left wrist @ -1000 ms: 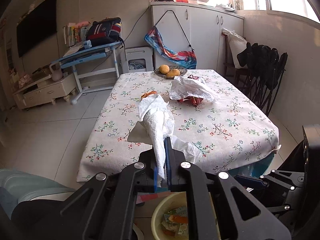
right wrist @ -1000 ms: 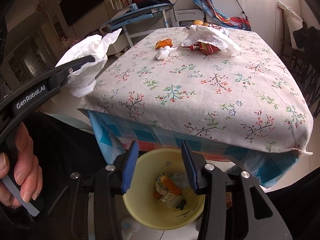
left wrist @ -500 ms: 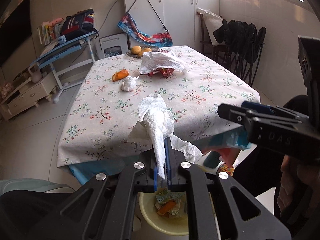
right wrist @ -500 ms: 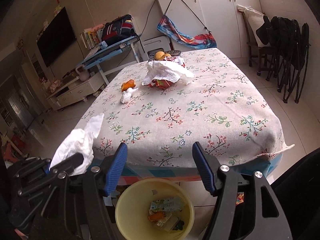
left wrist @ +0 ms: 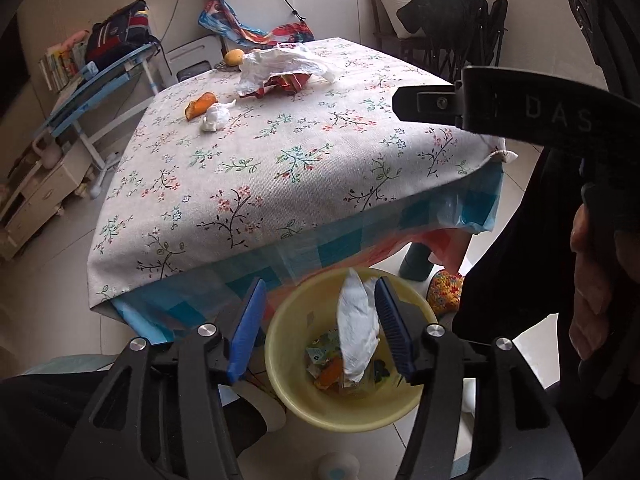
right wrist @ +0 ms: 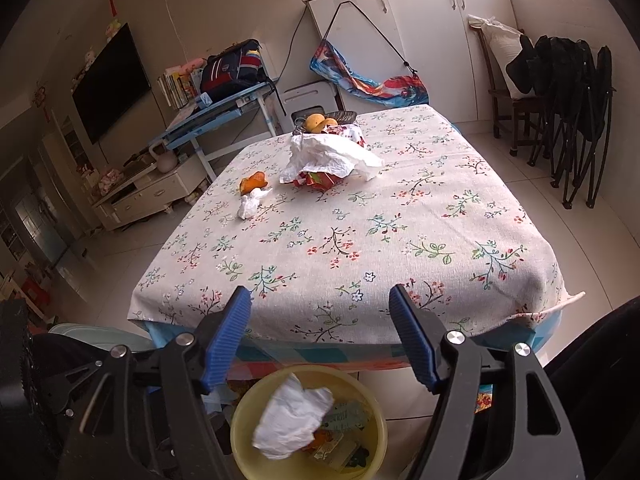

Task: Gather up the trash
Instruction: 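Move the tissue over the yellow bucket and open the left gripper, then move both grippers back toward the remaining white tissue on the table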

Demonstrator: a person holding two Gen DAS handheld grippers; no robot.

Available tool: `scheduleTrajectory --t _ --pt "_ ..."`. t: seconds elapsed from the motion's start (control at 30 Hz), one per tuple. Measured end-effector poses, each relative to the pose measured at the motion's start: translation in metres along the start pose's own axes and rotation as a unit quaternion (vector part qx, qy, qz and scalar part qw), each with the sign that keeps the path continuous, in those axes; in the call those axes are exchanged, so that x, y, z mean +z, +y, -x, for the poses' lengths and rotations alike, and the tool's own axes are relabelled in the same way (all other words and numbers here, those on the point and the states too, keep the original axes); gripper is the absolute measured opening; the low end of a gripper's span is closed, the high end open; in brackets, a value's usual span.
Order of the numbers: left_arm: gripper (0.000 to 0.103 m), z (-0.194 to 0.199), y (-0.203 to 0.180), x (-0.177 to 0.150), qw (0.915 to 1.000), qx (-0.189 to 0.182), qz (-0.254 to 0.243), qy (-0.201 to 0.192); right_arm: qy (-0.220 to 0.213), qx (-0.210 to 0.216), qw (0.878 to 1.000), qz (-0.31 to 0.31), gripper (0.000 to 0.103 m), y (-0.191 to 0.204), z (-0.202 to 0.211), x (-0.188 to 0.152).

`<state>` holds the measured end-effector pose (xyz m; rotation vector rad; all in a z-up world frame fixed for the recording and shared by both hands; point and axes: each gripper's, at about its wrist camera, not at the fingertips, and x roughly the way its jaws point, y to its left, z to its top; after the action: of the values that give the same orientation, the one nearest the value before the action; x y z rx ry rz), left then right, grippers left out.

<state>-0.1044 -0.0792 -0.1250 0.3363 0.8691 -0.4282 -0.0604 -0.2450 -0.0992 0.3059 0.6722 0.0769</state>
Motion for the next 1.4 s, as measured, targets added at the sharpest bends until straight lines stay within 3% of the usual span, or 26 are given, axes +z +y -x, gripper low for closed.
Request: scheduleTrajectory --t 0.53,1.2,1.4 --pt "0.077 0.017 0.021 0.012 0.9932 0.088 0.042 -0.063 0.003 0.001 1.000 0.005 0.070 0.002 -0.001 -0.001" --pt "0.080 0.015 0.027 0.017 0.9922 0.088 0.063 -0.062 0.001 0.002 1.000 0.010 0.070 0.006 -0.002 -0.002" --pt "0.080 0.017 0.047 0.023 0.9878 0.077 0.117 -0.068 -0.001 0.007 1.000 0.019 0.070 0.010 0.000 -0.001"
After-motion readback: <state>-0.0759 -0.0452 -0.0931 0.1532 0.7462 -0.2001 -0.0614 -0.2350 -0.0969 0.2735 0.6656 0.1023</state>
